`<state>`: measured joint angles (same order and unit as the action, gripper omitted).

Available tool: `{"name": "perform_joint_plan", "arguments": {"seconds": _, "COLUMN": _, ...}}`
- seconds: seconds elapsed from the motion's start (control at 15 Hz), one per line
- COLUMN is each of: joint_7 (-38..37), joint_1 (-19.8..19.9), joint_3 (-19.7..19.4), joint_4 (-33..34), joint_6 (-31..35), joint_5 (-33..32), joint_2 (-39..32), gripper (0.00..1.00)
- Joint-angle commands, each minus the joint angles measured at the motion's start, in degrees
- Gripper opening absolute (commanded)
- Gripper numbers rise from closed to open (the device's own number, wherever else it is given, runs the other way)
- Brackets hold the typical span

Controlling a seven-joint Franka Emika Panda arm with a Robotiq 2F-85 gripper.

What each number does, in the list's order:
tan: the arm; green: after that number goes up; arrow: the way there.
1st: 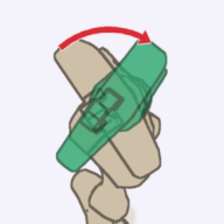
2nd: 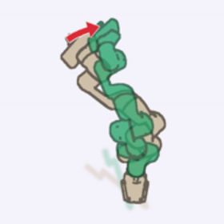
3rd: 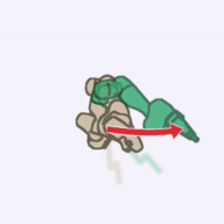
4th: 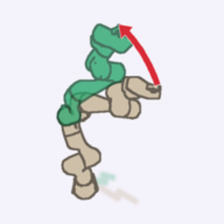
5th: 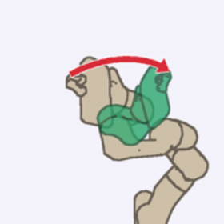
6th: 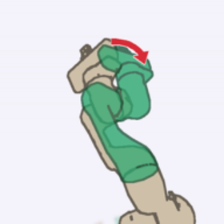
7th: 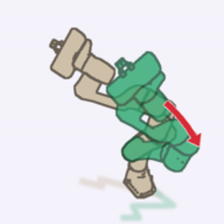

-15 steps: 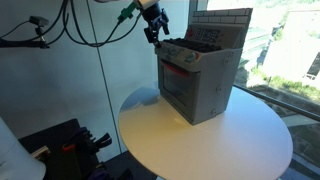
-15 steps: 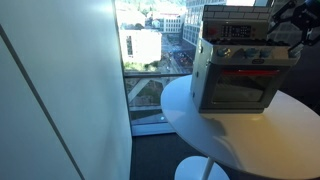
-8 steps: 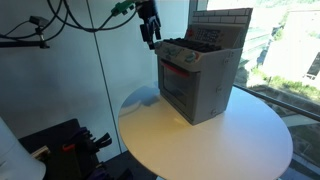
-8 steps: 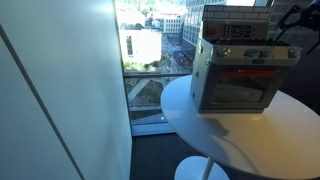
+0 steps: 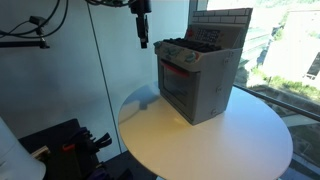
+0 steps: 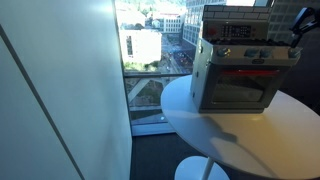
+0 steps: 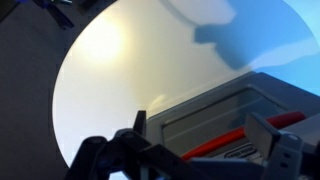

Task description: Turn the third knob to the right

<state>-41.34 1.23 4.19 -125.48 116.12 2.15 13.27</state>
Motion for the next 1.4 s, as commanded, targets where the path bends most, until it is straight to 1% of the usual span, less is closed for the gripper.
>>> {"name": "perform_joint_plan", "arguments": {"seconds": 0.0, "joint_7": 7.6, "joint_1": -0.4, "joint_3": -0.3, "joint_4": 1.1, "joint_6": -7.7, "joint_5": -1.9, "joint_2": 2.9, "gripper": 1.0}}
{"name": "perform_joint_plan", "arguments": {"seconds": 0.27, "joint_7": 13.5, "joint_1": -0.1, "joint_3": -0.1, "joint_4": 0.9, "joint_6": -13.8, "joint_5": -3.4, "joint_2": 6.0, "gripper": 1.0}}
{"name": "perform_joint_plan", "arguments": {"seconds": 0.53, "joint_7": 18.8, "joint_1": -0.2, "joint_3": -0.5, "joint_4": 0.8, "joint_6": -19.0, "joint_5": -2.6, "joint_2": 9.0, "gripper": 1.0}}
{"name": "perform_joint_plan", "arguments": {"seconds": 0.8, "joint_7": 22.7, "joint_1": -0.1, "joint_3": -0.9, "joint_4": 1.3, "joint_6": -22.6, "joint_5": -2.4, "joint_2": 11.0, "gripper": 1.0}}
{"name": "perform_joint_plan", "arguments": {"seconds": 1.07, "joint_7": 24.5, "joint_1": 0.1, "joint_3": -1.1, "joint_4": 1.0, "joint_6": -23.4, "joint_5": -2.5, "joint_2": 12.3, "gripper": 1.0}}
{"name": "perform_joint_plan", "arguments": {"seconds": 1.13, "joint_7": 22.7, "joint_1": 0.2, "joint_3": -0.4, "joint_4": 0.5, "joint_6": -22.1, "joint_5": -2.6, "joint_2": 11.6, "gripper": 1.0}}
{"name": "perform_joint_plan", "arguments": {"seconds": 1.33, "joint_7": 23.1, "joint_1": 0.2, "joint_3": -0.5, "joint_4": 0.5, "joint_6": -22.1, "joint_5": -2.6, "joint_2": 11.9, "gripper": 1.0}}
